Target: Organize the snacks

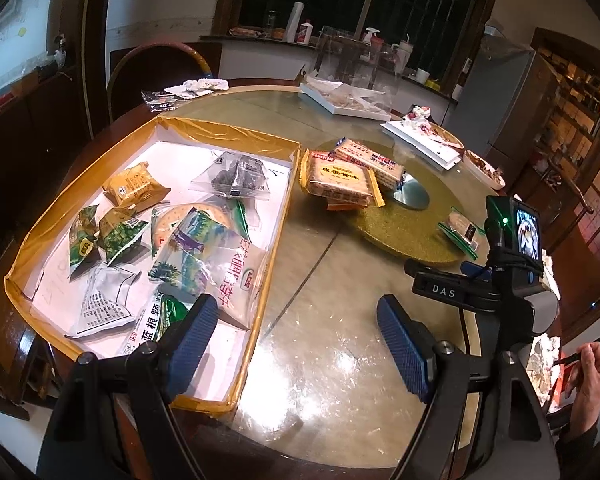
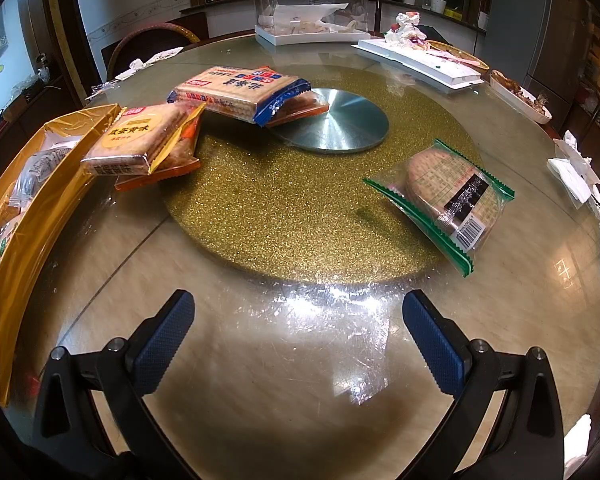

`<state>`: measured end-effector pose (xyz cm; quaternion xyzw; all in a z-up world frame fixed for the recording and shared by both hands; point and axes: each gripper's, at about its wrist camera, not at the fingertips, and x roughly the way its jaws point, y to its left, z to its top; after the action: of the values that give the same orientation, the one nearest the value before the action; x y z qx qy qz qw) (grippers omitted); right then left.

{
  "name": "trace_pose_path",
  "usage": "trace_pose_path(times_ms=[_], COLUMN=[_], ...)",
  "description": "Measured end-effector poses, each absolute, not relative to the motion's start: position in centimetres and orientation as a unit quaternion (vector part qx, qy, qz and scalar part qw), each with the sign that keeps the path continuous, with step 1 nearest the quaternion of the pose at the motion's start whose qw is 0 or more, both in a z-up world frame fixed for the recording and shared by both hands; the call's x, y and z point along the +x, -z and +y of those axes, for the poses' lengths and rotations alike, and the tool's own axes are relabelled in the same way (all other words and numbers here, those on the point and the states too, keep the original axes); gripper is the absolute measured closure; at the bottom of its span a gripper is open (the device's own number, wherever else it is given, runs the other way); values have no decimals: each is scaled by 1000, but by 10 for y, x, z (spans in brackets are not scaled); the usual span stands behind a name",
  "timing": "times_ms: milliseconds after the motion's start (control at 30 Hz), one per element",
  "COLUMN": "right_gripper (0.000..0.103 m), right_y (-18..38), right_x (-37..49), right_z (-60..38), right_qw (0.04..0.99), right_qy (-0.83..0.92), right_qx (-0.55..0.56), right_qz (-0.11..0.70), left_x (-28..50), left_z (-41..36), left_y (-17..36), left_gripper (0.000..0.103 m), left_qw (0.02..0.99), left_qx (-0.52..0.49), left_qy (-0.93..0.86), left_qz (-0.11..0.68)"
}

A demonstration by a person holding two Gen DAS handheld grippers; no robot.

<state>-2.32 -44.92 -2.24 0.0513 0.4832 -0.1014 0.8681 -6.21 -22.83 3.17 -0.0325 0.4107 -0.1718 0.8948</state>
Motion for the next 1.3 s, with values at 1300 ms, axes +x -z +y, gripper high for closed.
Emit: trace_pose_path(times_ms=[1300], right_gripper=[0], right_y=[22], right_x=[-23], right_z=[-449], right_qw=[868], right_qy=[101], right_qx=[51], right_qz=[483], left_x=[-20], left_z=[-341], left_y=[37], left_gripper=[0], left_qw=[861], left_qx=[116], left_qy=[198], left_qz=[453])
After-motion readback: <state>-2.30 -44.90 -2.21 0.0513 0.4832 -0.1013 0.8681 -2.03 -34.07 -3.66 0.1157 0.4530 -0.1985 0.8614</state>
